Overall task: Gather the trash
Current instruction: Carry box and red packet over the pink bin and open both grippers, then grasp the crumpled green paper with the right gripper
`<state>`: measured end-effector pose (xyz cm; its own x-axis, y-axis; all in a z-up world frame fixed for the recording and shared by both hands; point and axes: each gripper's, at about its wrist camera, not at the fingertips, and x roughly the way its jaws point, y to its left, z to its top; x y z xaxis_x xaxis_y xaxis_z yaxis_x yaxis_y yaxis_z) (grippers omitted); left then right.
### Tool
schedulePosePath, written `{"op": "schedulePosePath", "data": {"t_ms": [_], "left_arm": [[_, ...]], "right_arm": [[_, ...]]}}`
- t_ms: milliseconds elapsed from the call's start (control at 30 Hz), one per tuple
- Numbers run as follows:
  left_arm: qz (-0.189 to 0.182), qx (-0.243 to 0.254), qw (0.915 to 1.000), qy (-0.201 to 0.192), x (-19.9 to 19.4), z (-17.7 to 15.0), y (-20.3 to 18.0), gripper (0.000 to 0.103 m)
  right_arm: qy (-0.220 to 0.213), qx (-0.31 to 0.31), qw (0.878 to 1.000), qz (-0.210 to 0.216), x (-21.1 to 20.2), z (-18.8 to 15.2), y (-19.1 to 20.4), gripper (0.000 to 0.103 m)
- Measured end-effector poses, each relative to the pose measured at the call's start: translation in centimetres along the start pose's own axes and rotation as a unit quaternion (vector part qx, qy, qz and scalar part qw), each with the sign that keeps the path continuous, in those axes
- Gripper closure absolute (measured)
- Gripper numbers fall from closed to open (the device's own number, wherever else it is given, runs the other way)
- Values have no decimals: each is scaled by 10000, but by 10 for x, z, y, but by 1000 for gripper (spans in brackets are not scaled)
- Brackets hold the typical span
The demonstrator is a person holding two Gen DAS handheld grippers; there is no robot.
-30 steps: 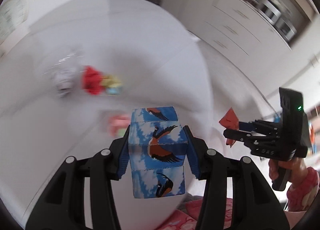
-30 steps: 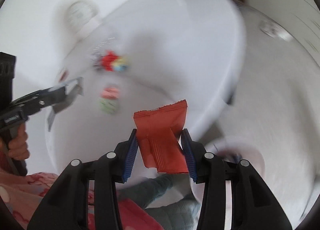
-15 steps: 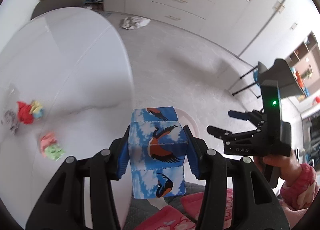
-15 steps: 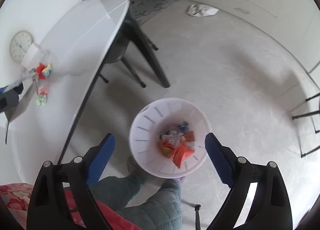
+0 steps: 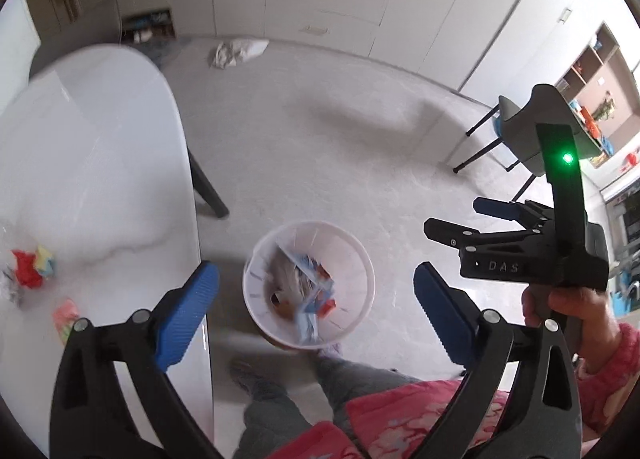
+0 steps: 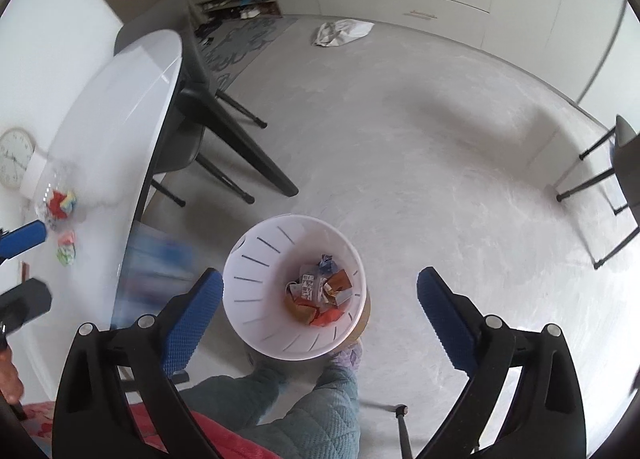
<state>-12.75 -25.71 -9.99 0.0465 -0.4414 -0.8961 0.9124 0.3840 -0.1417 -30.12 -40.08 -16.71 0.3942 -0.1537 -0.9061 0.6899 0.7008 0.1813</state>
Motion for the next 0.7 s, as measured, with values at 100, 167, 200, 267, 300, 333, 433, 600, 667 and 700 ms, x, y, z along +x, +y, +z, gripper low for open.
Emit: {"op": "schedulePosePath", "data": {"t_ms": [100,167,200,267,300,333,433,600,667,700], "left_arm": [[95,93,9999,-31,-3,0,-6,8],[115,54,9999,-18,-4,-1,-5,8],[107,14,9999,-13,-5,-1,-3,8],[114,-67,9999,-19,-7,0,1,8],[121,-120,9999,-29,-9,-1,5,8],[128,-163,9998,-36,-10,-3,6,8],[154,-357,9992,-45,-14,-4,19,8],[215,-657,9976,-89,-19,-10,39,8],[257,-777,9966,-113,-22,-12,47,8],[300,-833,9960,-139,-24,-14,52,8]], "right_arm": [[-45,111,9999,-6,-3,0,-5,5],[-47,140,9999,-15,-4,0,-5,5],[-42,140,9999,-18,-4,1,-5,5],[-32,109,9999,-20,-4,1,-3,5],[-27,91,10000,-22,-5,2,-2,5],[-18,70,10000,-21,-4,2,0,5],[16,3,10000,4,-2,2,7,5],[35,-175,9998,63,0,8,22,5],[47,-225,9997,105,1,11,29,5],[47,-250,9996,142,2,13,34,5]]}}
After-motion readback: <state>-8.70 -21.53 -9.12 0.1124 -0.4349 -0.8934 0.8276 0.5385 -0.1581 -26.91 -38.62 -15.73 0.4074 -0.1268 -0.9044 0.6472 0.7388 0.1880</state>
